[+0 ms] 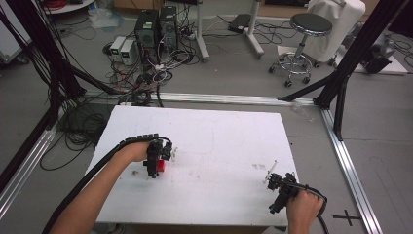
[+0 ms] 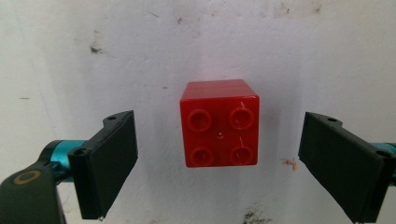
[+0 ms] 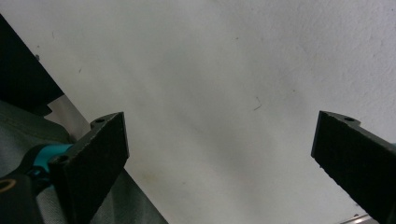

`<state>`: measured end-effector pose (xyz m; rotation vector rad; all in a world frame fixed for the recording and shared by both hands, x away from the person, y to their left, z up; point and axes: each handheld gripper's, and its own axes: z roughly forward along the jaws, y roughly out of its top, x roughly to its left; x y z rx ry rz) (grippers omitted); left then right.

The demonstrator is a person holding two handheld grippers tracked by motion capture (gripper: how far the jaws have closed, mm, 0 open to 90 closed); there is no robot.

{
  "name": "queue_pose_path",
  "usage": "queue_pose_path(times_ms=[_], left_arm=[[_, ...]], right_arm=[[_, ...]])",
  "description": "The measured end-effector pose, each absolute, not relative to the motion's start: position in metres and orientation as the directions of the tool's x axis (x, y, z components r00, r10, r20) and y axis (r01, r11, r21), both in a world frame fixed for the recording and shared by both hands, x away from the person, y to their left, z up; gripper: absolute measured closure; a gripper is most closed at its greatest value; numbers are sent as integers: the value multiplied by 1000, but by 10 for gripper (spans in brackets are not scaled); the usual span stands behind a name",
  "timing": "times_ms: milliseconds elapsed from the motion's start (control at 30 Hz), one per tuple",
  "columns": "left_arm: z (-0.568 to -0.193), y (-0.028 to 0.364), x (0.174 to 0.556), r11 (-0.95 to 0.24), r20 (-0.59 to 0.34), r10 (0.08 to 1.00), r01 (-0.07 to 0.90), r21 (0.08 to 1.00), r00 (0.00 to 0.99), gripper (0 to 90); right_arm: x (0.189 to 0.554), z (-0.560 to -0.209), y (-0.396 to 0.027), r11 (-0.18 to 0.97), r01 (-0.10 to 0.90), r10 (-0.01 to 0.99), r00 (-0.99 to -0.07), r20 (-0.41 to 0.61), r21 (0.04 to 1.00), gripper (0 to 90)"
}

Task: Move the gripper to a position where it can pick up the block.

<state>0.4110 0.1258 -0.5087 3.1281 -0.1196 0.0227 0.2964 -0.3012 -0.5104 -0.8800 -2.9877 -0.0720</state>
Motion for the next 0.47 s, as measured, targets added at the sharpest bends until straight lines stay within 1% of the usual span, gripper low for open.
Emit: queue_pose_path(times_ms=[467], left_arm=[[-511, 126, 409, -997, 8, -79, -79, 16, 997, 121]], right_arm=[[296, -509, -300, 834, 550, 549, -835, 36, 36, 31]])
